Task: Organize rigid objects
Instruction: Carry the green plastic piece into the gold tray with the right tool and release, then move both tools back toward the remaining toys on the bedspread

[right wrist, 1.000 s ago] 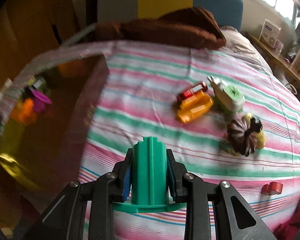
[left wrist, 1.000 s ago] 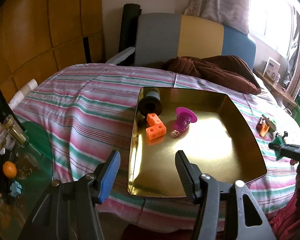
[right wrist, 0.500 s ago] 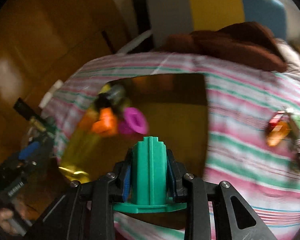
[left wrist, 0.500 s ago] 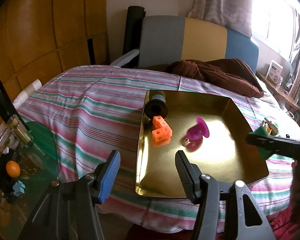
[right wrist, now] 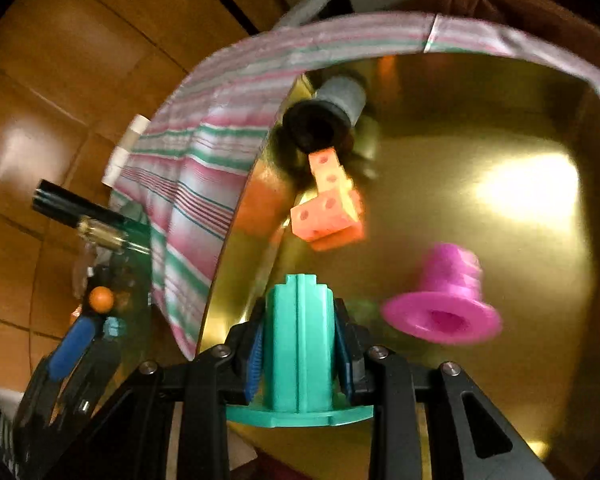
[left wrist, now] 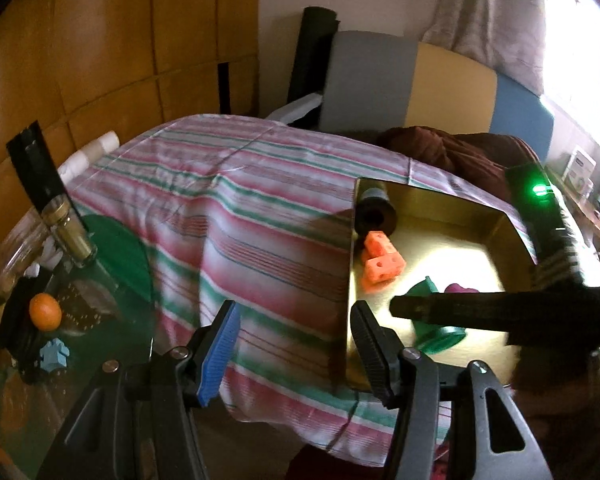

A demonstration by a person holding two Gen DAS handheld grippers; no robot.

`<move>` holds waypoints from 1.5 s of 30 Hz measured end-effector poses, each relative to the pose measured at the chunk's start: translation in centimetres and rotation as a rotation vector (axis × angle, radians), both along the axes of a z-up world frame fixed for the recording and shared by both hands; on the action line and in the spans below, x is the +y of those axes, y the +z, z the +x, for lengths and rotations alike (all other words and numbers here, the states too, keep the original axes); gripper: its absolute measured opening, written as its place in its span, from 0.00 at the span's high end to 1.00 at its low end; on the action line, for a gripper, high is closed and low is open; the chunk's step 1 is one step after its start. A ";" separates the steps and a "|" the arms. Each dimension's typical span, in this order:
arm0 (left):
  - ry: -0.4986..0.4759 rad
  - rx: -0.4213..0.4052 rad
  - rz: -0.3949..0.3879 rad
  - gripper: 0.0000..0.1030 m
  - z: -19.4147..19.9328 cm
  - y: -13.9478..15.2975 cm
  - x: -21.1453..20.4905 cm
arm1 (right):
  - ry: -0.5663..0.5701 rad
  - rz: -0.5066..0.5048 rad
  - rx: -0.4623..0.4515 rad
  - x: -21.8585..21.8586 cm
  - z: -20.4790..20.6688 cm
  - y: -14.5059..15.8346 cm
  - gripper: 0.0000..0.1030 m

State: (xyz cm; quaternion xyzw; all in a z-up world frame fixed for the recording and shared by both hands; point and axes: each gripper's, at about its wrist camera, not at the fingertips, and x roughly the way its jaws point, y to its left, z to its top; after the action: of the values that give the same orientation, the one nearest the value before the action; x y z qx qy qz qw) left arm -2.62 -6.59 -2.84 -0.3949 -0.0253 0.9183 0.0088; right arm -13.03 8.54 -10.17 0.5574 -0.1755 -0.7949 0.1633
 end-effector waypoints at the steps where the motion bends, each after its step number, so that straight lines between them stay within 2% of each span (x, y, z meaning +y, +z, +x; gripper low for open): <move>1: 0.003 -0.002 0.003 0.44 0.0 -0.1 -0.2 | 0.016 -0.003 -0.020 -0.6 -0.3 -0.5 0.70; 2: 0.007 -0.002 0.003 0.44 0.0 -0.1 -0.3 | 0.014 0.000 -0.034 -1.0 -0.5 -0.8 0.69; 3: 0.007 -0.002 0.003 0.44 0.0 -0.1 -0.3 | 0.010 -0.005 -0.040 -1.3 -0.5 -1.0 0.60; 4: 0.008 -0.002 0.003 0.44 0.0 -0.1 -0.3 | 0.011 -0.021 -0.041 -1.5 -0.4 -1.1 0.58; 12: 0.009 0.005 -0.004 0.44 0.1 0.0 -0.3 | 0.051 -0.041 -0.021 -1.4 1.0 -0.8 0.57; 17: -0.010 0.017 -0.015 0.44 0.4 0.4 0.4 | 0.039 -0.027 0.041 -0.1 1.8 0.5 0.57; 20: -0.024 0.021 -0.016 0.44 0.5 0.6 0.8 | 0.035 0.014 0.098 0.4 2.4 1.7 0.57; 27: -0.061 0.033 -0.022 0.44 0.9 1.0 2.1 | 0.006 0.163 0.237 2.6 4.7 4.3 0.47; 33: -0.107 0.036 -0.034 0.44 1.3 1.1 3.8 | -0.041 0.258 0.303 5.6 6.6 5.6 0.44; 41: -0.171 0.044 -0.061 0.44 1.3 1.8 6.5 | -0.140 0.348 0.346 12.6 9.1 7.1 0.41; 45: -0.200 0.050 -0.067 0.44 1.4 2.1 8.0 | -0.202 0.431 0.350 17.5 10.7 7.8 0.39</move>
State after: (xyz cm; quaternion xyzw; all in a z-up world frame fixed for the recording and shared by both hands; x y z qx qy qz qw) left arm -1.27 1.38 -0.75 -0.3727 0.0453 0.9227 0.0877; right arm -2.35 26.01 -2.35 0.4136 -0.0264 -0.9100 -0.0110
